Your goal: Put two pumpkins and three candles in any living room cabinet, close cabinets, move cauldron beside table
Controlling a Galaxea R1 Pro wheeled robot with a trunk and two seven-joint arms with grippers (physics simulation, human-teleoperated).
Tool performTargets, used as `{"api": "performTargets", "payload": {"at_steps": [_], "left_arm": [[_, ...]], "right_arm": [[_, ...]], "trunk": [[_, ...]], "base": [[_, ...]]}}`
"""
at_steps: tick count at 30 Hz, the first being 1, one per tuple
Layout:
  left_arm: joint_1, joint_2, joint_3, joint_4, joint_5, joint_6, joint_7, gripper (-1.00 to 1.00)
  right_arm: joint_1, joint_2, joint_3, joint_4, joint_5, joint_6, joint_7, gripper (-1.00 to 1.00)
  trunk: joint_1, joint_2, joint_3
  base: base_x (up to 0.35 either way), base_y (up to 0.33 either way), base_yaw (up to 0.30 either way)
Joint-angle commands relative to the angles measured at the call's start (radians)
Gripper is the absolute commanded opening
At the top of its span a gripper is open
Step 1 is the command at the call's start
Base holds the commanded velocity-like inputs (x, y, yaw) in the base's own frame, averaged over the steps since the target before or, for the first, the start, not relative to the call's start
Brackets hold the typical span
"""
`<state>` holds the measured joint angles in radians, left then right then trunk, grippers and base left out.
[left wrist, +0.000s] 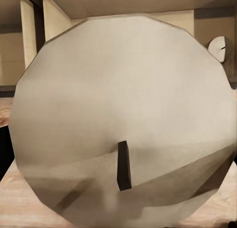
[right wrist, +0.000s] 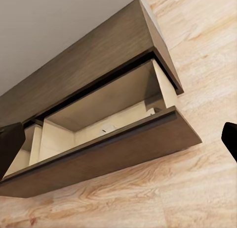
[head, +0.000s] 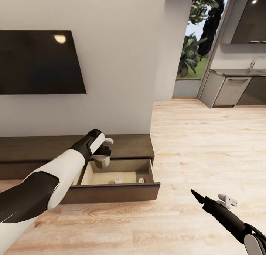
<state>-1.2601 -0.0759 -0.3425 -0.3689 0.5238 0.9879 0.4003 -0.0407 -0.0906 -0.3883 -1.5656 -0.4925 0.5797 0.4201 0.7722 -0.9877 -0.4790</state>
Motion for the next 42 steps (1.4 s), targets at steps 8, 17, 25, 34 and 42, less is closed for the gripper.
{"api": "performTargets", "payload": {"at_steps": [8, 17, 25, 34, 42], "left_arm": [[-0.001, 0.002, -0.007, -0.001, 0.009, -0.017, 0.013, -1.00], [0.000, 0.005, -0.007, -0.001, 0.008, -0.018, 0.015, -1.00], [0.001, 0.006, -0.005, -0.001, 0.010, -0.019, 0.015, -1.00], [0.003, 0.008, -0.004, -0.001, 0.009, -0.020, 0.015, -1.00], [0.004, 0.026, -0.005, -0.001, 0.008, -0.030, 0.015, -1.00]], "right_arm": [[-0.002, 0.001, 0.000, 0.002, -0.003, 0.010, 0.000, 1.00], [-0.002, 0.004, 0.028, 0.002, -0.001, 0.010, -0.005, 1.00], [-0.002, 0.006, 0.047, 0.002, 0.001, 0.009, -0.007, 1.00], [-0.002, 0.005, 0.049, 0.002, 0.000, 0.009, -0.007, 1.00], [-0.002, 0.006, 0.049, 0.002, 0.001, 0.009, -0.007, 1.00]], "trunk": [[0.031, -0.057, -0.026], [0.065, -0.120, -0.054], [0.096, -0.176, -0.079], [0.131, -0.239, -0.108], [0.161, -0.295, -0.133]], "base": [[0.000, 0.000, 0.000], [0.000, 0.000, 0.000], [0.000, 0.000, 0.000], [0.000, 0.000, 0.000], [0.000, 0.000, 0.000]]}}
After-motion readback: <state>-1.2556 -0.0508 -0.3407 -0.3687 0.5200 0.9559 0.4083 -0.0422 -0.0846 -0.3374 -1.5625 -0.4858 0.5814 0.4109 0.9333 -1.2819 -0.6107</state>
